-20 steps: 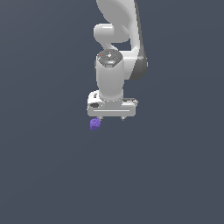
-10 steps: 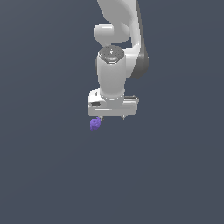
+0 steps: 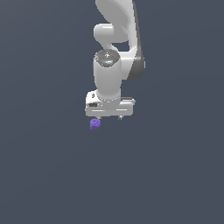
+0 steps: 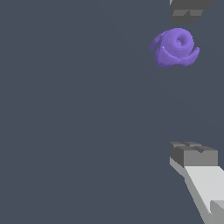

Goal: Pick up the object and move it to a goal position.

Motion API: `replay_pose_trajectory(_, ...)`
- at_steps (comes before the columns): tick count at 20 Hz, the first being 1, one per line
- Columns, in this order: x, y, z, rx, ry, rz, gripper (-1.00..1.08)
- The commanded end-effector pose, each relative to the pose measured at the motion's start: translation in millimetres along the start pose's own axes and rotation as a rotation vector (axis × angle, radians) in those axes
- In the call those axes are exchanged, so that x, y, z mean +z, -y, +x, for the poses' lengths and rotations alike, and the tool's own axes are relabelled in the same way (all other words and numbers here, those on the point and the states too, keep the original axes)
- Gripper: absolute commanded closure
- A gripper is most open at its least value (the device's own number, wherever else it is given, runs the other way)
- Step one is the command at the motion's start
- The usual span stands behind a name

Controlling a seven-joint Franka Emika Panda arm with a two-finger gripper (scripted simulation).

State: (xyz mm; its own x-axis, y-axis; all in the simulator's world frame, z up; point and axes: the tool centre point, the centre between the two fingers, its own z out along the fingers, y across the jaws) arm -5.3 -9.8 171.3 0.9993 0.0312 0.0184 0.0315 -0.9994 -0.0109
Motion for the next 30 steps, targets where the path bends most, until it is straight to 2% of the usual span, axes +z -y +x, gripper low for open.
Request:
replay_pose_trajectory(1, 10.2, -11.2, -5.6, 0.007, 0.003, -0.001, -0.92)
replay_pose_trajectory(9, 56.2, -61.7, -38.2, 0.035, 0.012, -0.007, -0.92)
replay_pose_trajectory(14, 73.6, -81.1, -54.2, 0.047, 0.017, -0.01, -0.92)
replay_pose_trajectory(23, 81.4, -86.6, -59.2, 0.052, 0.019, -0.011, -0.92)
replay_pose_trajectory(30, 110.9, -87.4, -61.3, 0.052, 0.019, -0.011, -0.92)
